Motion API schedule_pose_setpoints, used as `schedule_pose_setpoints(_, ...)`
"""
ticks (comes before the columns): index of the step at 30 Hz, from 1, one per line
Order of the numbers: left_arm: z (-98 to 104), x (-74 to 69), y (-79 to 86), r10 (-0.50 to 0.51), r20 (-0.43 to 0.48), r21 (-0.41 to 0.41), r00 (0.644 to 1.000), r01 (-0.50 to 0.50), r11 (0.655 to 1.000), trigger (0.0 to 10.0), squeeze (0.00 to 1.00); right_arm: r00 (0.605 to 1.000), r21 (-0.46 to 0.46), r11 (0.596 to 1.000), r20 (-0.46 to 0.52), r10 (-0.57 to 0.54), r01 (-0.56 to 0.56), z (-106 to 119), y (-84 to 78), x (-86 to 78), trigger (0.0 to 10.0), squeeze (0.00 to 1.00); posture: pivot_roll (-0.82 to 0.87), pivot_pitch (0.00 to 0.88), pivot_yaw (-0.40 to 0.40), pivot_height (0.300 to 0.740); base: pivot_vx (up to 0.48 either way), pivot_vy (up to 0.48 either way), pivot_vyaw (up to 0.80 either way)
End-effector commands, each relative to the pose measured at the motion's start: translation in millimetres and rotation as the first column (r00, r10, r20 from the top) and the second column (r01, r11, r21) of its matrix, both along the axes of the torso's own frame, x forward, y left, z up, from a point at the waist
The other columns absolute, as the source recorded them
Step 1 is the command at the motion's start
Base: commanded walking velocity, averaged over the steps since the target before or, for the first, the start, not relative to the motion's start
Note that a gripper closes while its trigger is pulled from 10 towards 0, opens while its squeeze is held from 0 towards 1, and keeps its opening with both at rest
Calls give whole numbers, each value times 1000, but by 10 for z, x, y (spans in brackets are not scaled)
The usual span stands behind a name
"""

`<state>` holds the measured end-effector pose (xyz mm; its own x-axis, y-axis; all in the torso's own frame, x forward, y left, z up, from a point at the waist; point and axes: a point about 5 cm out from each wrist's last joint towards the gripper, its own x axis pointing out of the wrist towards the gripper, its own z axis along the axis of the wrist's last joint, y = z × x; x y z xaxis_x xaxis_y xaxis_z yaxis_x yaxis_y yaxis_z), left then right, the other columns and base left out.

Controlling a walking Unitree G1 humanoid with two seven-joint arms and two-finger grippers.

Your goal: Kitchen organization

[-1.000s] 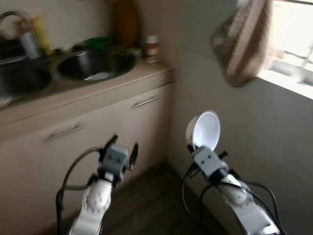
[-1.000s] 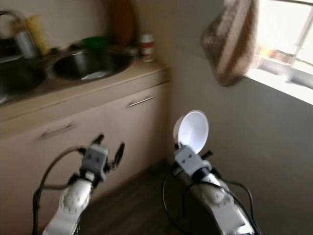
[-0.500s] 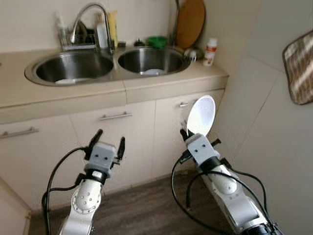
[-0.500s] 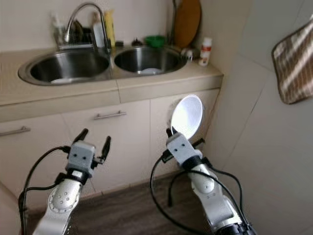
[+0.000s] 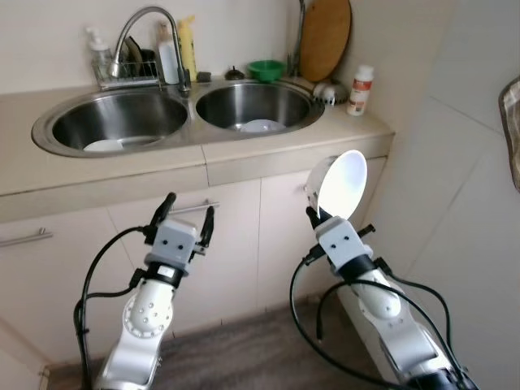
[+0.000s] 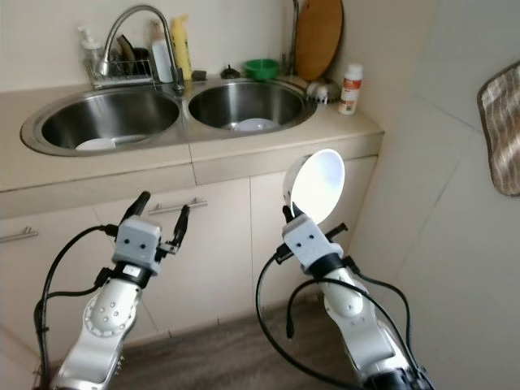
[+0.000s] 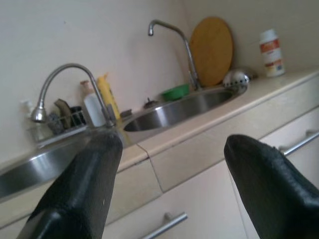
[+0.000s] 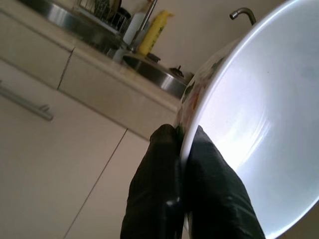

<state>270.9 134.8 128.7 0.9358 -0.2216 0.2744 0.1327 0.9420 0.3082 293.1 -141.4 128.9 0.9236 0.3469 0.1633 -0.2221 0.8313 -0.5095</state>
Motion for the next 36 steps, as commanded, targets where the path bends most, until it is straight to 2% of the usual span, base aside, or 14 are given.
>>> schedule_pose_setpoints(1,46,11,110,28,20,24,999,-29,999,10000,0,998,25,999,54,31,-33,129,91,30,0,0,14,0,-24,740,379,0,800)
schedule_pose_setpoints(4,66,21,109,29,29,26,999,-30,999,10000,0,998,27,999,63,28,-30,164,70,66,0,0,15,0,-23,740,377,0,706)
schedule_pose_setpoints(11,132,47,105,37,56,18,998,-38,999,10000,0,994,58,998,110,7,-14,357,12,208,0,0,20,0,-27,740,379,0,0)
schedule_pose_setpoints(18,201,63,122,50,86,12,995,-51,999,10000,0,988,57,998,152,25,-34,477,70,267,0,0,25,0,-28,740,379,0,0)
schedule_pose_setpoints(24,305,84,163,72,129,1,989,-73,997,10000,0,985,46,998,168,44,-52,514,113,294,0,0,28,0,-28,740,359,0,533)
schedule_pose_setpoints(29,306,97,171,82,131,3,988,-83,997,10000,0,985,64,997,165,43,-54,538,126,330,0,0,34,0,-31,740,377,0,784)
schedule_pose_setpoints(36,300,102,146,76,128,1,989,-77,997,10000,0,987,62,996,150,61,-71,555,152,383,0,0,33,0,-32,740,379,0,57)
